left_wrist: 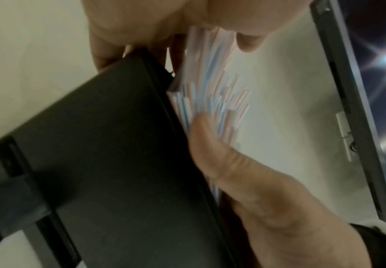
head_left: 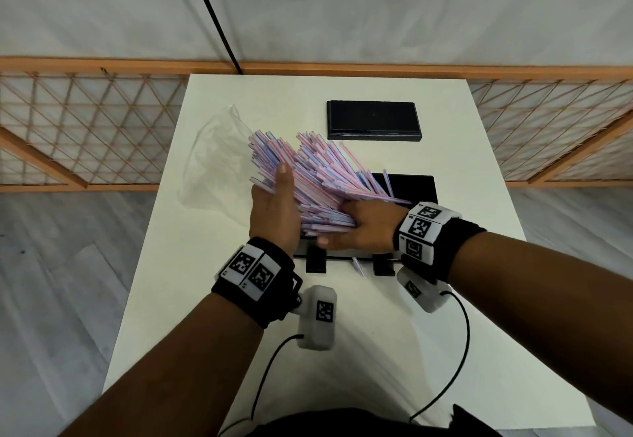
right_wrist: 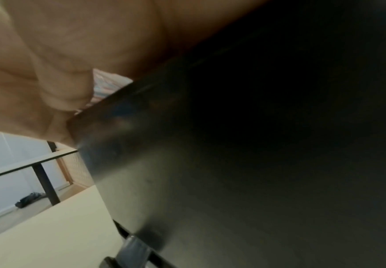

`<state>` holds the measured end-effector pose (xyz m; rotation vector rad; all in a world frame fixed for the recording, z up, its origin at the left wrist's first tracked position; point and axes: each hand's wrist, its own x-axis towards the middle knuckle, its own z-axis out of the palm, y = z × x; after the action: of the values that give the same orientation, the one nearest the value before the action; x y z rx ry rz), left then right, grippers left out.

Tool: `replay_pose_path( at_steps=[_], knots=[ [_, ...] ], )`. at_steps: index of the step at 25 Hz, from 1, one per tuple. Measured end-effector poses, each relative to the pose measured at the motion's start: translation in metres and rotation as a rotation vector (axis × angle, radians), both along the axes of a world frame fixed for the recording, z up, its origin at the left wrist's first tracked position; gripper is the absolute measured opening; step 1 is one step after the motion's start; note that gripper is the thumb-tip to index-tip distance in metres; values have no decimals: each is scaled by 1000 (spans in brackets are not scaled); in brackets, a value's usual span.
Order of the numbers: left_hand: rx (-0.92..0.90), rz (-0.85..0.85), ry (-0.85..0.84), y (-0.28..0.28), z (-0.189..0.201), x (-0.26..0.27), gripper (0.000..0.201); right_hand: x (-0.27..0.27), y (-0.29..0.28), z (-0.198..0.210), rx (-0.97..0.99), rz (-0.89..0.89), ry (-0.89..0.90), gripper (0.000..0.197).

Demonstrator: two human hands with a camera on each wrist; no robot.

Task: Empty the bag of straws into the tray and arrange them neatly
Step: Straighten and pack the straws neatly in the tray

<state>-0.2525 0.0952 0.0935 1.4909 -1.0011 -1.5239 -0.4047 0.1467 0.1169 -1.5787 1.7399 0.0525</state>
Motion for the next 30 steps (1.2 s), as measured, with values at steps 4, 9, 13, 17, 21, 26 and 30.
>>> replay_pose_path(
  at_steps=[4,9,13,17,21,26,30],
  knots=[
    [-25,49,60,-8,2,-1,75,-1,0,4,55,-21,26,42],
    [-75,55,1,-8,5,-4,35,1,-1,-1,50,-80,-85,66],
    [-102,47,32,-8,2,-3,89,-5,-4,-6,60,-138,-56,59],
    [-215,-131,-177,-4,6,2,74,-5,-3,-3,-44,-123,43,57],
    [-208,-121,-235,-5,0,10,73,-7,-1,-9,-113,-100,198,72],
    [13,-50,-109,-13,-12,10,83,-18,17,-7,-297,-116,240,63],
    [7,-80,-74,-8,-18,4,64,-20,26,-11,-225,13,181,55]
  ],
)
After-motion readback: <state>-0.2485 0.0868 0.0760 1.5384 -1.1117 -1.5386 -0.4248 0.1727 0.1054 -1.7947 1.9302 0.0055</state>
